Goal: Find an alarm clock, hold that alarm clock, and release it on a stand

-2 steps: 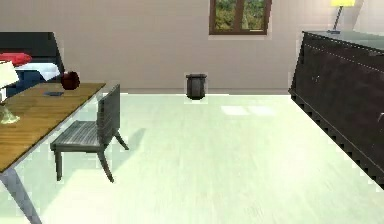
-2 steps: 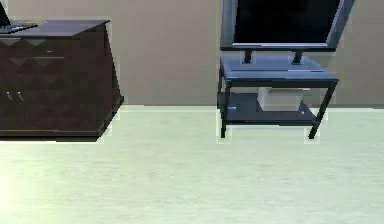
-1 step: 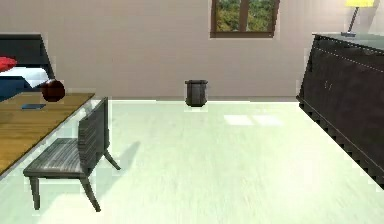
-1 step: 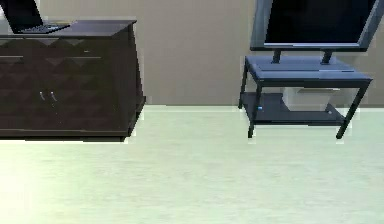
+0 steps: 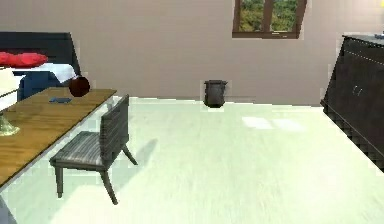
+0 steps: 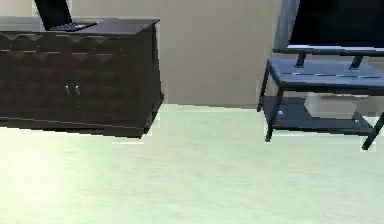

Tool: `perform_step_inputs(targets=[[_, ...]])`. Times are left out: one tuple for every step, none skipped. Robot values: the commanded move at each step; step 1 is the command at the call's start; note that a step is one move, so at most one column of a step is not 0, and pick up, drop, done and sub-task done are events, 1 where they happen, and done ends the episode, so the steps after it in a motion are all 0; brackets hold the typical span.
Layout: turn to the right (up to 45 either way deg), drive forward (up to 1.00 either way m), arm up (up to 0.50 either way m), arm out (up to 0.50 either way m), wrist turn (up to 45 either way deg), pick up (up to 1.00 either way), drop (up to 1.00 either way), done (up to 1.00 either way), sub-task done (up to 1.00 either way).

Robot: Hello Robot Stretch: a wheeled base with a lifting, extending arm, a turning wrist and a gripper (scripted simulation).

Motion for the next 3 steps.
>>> perform_step_inputs(targets=[[0.0, 1.00, 0.00, 0.00, 0.0, 0.00, 0.00, 0.00, 0.00], [-3.0, 0.00, 0.00, 0.00, 0.0, 0.00, 0.00, 0.00, 0.00], [6.0, 0.00, 0.00, 0.00, 0.0, 0.00, 0.00, 0.00, 0.00]])
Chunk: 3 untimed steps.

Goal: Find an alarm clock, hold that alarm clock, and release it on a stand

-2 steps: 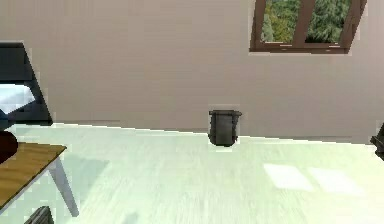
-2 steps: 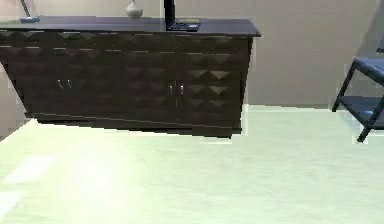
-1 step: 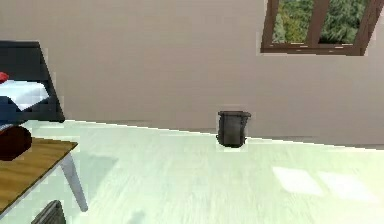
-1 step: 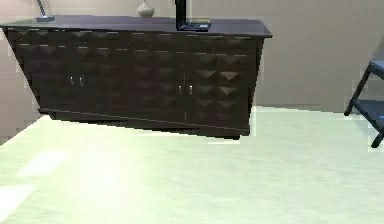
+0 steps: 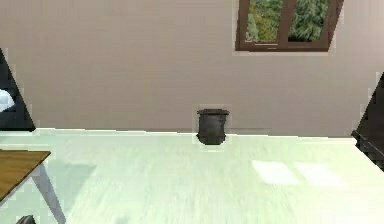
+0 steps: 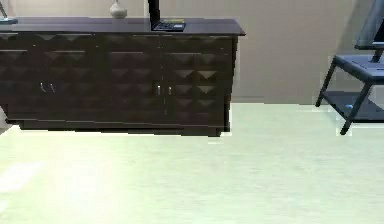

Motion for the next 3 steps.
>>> perform_step_inputs(targets=[[0.0, 0.70, 0.00, 0.00, 0.0, 0.00, 0.00, 0.00, 0.00], [-30.0, 0.00, 0.00, 0.00, 0.0, 0.00, 0.00, 0.00, 0.00], [0.0, 0.05, 0.00, 0.00, 0.0, 0.00, 0.00, 0.00, 0.00]])
